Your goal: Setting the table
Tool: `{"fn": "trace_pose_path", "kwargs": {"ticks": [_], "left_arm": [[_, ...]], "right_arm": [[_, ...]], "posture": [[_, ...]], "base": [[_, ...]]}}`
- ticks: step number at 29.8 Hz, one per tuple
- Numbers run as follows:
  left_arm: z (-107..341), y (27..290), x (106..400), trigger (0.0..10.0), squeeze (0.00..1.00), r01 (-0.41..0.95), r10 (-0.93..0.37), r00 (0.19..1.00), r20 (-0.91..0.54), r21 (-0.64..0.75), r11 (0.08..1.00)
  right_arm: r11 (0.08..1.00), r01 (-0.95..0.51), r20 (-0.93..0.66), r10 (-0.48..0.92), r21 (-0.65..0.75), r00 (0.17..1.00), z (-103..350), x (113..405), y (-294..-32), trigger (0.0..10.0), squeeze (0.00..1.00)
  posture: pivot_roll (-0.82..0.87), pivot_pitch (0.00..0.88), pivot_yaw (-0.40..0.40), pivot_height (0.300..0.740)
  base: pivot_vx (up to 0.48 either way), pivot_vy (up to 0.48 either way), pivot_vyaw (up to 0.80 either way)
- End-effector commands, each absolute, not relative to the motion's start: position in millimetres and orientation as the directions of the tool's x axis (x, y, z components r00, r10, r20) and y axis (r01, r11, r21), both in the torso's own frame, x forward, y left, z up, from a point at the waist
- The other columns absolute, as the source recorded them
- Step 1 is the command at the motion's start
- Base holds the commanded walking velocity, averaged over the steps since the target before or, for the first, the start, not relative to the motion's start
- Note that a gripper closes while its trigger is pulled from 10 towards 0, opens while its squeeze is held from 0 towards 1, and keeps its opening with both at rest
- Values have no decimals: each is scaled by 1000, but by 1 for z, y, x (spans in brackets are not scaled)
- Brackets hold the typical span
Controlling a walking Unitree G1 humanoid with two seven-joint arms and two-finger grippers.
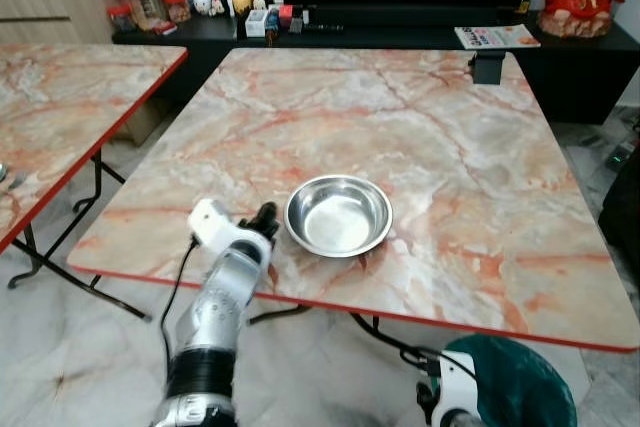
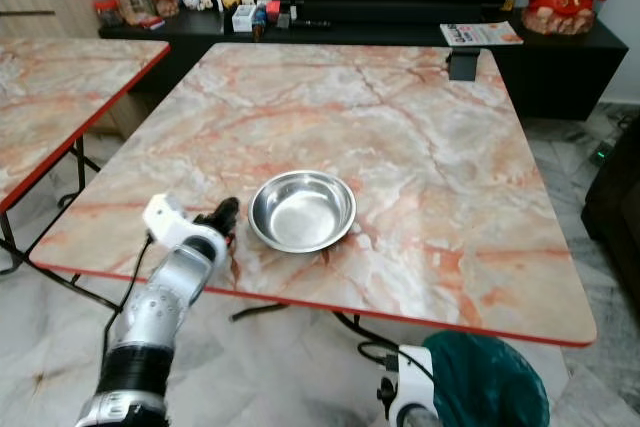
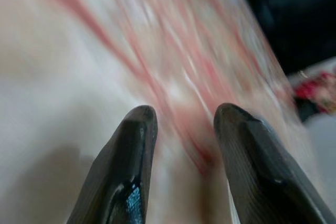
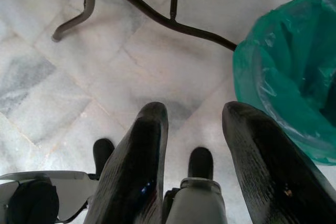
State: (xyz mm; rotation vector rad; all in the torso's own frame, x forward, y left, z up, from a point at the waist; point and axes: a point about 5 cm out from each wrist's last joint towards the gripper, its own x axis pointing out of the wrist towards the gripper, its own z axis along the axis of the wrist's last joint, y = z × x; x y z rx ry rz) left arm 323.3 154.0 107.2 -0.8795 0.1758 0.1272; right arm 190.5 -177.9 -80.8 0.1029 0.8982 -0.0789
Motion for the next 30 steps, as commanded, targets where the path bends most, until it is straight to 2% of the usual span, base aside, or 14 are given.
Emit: {"fn": "trace_pose_path", "kwargs": {"ticks": [1,4,5,9,10,11,15,17,19,23,24,25,27,30], "left_arm": [[116,186,318,10000,0,-226,190,973,-129,-691,687],[121,224,306,10000,0,-323,359,931,-65,-604,728],[128,248,295,10000,0,-391,446,895,-4,-488,781],[131,265,287,10000,0,-450,500,865,34,-388,804],[130,288,273,10000,0,-548,573,817,64,-227,806],[123,305,263,10000,0,-606,613,787,70,-104,789],[98,333,238,10000,0,-691,691,722,23,27,722],[68,346,219,10000,0,-715,725,685,-70,130,687],[56,349,211,10000,0,-714,730,673,-114,158,683],[0,337,190,10000,0,-609,650,662,-373,238,757],[-17,325,185,10000,0,-550,578,670,-466,212,808],[-17,325,185,10000,0,-550,578,670,-466,212,808],[-50,288,174,10000,0,-406,373,668,-643,105,908],[-61,269,172,10000,0,-338,287,666,-689,64,939]], "right_arm": [[992,115,-783,-27,58,622,-80,192,-177,10000,0],[992,113,-781,-26,57,624,-80,193,-177,10000,0],[992,112,-782,-28,54,623,-80,192,-178,10000,0],[992,112,-783,-30,50,622,-81,191,-179,10000,0],[993,110,-784,-31,47,620,-81,190,-179,10000,0],[993,107,-786,-31,45,618,-81,189,-179,10000,0],[994,103,-786,-28,45,617,-81,189,-178,10000,0],[994,102,-786,-28,45,618,-82,189,-177,10000,0],[994,102,-786,-29,44,618,-82,189,-177,10000,0],[995,101,-790,-42,26,612,-82,189,-178,10000,0],[994,103,-790,-43,26,612,-82,188,-179,10000,0],[994,103,-790,-43,26,612,-82,188,-179,10000,0],[995,103,-799,-58,4,598,-83,187,-182,10000,0],[995,98,-809,-74,-20,584,-84,184,-184,10000,0]], "posture": [[69,0,49,740],[73,0,46,740],[80,0,45,740],[84,0,45,740],[91,0,45,740],[91,0,45,740],[92,0,48,740],[89,0,51,740],[89,0,53,740],[90,0,52,740],[81,0,52,740],[81,0,52,740],[67,0,53,740],[69,0,49,740]], "base": [[0,0,0],[0,0,0],[0,0,0],[0,0,0],[0,0,0],[0,0,0],[0,0,0],[0,0,0],[0,0,0],[0,0,0],[0,0,0],[0,0,0],[0,0,0],[0,0,0]]}}
